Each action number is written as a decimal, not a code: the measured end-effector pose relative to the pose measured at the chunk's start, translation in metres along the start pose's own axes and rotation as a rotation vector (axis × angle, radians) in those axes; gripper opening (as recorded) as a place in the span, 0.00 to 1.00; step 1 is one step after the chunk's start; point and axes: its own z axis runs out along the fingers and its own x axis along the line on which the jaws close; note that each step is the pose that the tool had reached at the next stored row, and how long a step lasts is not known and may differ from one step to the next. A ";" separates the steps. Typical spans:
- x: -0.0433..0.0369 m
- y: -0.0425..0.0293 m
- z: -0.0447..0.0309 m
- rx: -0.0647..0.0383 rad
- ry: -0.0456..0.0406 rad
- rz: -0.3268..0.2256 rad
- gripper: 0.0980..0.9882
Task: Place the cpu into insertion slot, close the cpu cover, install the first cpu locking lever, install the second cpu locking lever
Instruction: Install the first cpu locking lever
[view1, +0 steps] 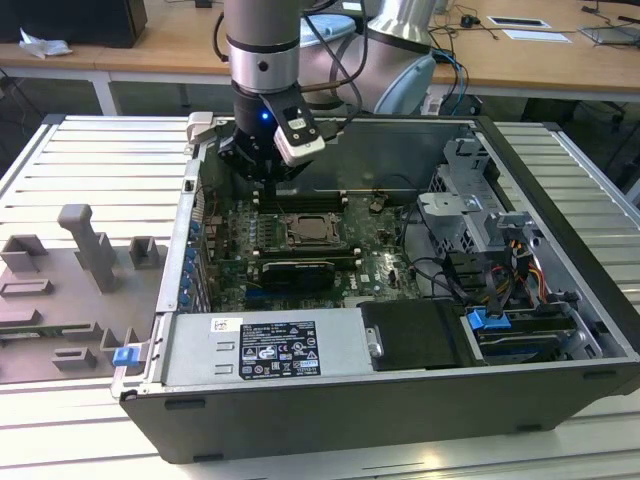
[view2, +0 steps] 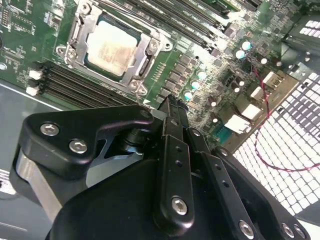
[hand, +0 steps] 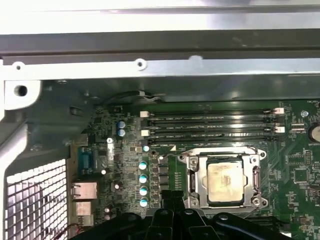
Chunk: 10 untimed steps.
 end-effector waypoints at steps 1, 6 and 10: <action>0.0013 0.0000 0.0001 0.000 -0.0004 -0.001 0.01; 0.0089 0.0026 0.0037 -0.001 -0.0024 -0.009 0.01; 0.0127 0.0124 0.0069 -0.002 -0.0020 -0.020 0.01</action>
